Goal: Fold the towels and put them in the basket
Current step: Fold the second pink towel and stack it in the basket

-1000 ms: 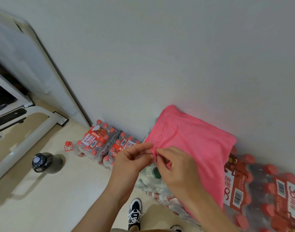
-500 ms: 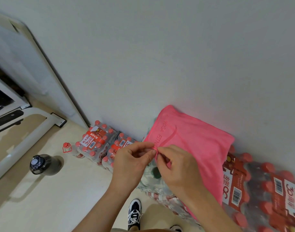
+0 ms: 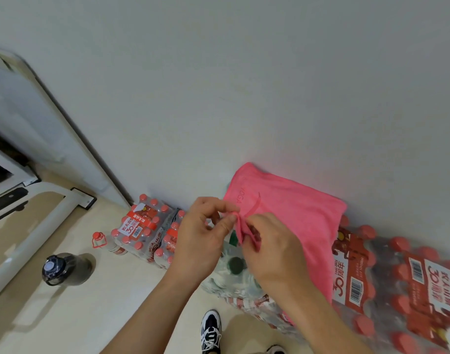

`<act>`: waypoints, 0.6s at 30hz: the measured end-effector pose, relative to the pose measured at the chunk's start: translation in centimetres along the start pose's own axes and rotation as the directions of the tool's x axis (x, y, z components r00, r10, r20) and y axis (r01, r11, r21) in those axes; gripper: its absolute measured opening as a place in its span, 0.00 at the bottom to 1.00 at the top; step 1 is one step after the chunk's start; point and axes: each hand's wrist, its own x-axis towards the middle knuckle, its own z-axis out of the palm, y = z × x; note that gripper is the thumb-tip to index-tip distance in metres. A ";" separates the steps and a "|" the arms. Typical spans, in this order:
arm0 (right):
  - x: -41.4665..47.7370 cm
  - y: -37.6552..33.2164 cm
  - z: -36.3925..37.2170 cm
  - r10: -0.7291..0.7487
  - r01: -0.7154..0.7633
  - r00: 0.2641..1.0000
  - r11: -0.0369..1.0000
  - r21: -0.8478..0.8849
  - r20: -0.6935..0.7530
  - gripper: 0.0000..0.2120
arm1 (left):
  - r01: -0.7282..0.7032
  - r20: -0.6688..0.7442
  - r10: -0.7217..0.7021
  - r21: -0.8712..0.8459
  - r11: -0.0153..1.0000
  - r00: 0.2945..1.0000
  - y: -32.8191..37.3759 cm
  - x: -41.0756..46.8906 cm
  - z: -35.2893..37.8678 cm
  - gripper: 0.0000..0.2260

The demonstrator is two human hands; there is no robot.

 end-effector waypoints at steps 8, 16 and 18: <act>-2.7 7.1 -7.6 0.487 -0.448 0.859 0.865 -0.226 0.161 0.15 | -0.086 -0.048 0.078 -0.180 0.980 0.996 2.9 5.8 0.7 0.10; -1.8 9.6 -19.6 0.626 -0.656 0.749 0.660 0.366 0.216 0.10 | -0.212 -0.054 0.207 -0.107 0.971 0.977 6.5 8.3 2.7 0.12; -1.4 9.6 -22.0 0.609 -0.631 0.765 0.643 0.433 0.210 0.09 | -0.236 -0.029 0.234 -0.112 0.965 0.972 7.8 8.4 3.0 0.13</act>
